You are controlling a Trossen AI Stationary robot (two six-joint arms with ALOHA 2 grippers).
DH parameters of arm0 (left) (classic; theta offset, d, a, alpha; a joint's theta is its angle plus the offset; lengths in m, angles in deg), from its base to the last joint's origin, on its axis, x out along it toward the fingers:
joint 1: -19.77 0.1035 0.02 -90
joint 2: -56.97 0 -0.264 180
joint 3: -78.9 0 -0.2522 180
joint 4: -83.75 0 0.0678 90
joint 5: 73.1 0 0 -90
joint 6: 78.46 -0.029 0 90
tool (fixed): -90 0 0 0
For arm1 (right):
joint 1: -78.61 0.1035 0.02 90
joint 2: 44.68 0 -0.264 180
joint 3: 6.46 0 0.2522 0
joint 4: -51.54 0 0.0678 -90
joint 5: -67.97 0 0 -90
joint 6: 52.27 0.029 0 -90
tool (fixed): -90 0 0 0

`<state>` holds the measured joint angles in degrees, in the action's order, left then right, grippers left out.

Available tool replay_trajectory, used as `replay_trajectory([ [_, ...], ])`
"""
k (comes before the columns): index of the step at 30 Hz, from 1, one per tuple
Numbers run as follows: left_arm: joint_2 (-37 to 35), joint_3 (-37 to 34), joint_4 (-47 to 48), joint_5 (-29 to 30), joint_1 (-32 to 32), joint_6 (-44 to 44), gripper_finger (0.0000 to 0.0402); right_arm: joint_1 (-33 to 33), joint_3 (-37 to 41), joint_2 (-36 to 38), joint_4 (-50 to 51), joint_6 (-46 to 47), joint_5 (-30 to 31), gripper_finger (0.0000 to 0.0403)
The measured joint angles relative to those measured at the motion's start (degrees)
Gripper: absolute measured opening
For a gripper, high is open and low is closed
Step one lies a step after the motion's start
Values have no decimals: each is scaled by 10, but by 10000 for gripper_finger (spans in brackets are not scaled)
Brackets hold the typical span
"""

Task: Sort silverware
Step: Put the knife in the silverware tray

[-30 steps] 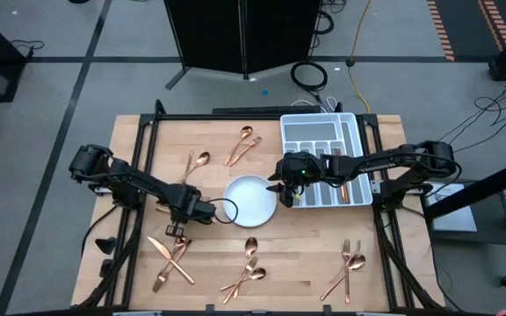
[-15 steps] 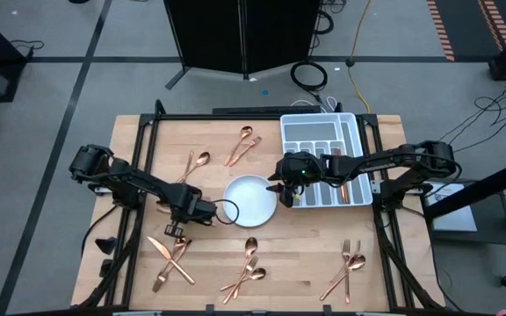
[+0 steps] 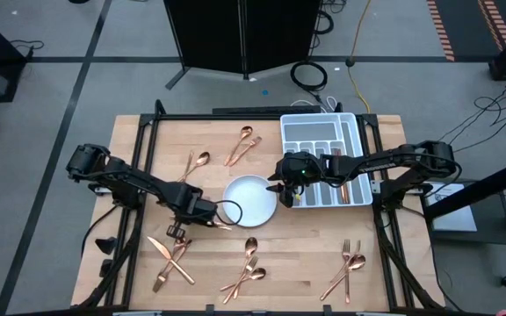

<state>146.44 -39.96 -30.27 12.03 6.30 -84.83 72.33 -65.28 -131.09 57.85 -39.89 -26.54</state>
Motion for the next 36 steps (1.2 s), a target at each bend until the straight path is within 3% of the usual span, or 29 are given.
replay_trajectory([
  [7,-1,1,28,-28,0,33,11,0,0,0,0,-6,0,162],
  [17,-1,-26,63,-43,-22,91,109,0,0,0,0,-16,0,162],
  [21,-1,-29,65,-24,-32,91,133,0,0,0,1,-16,0,162],
  [25,-1,-29,68,7,-36,91,139,0,0,0,1,-24,0,162],
  [36,-2,-48,60,7,-42,101,140,0,0,0,3,-26,0,162],
])
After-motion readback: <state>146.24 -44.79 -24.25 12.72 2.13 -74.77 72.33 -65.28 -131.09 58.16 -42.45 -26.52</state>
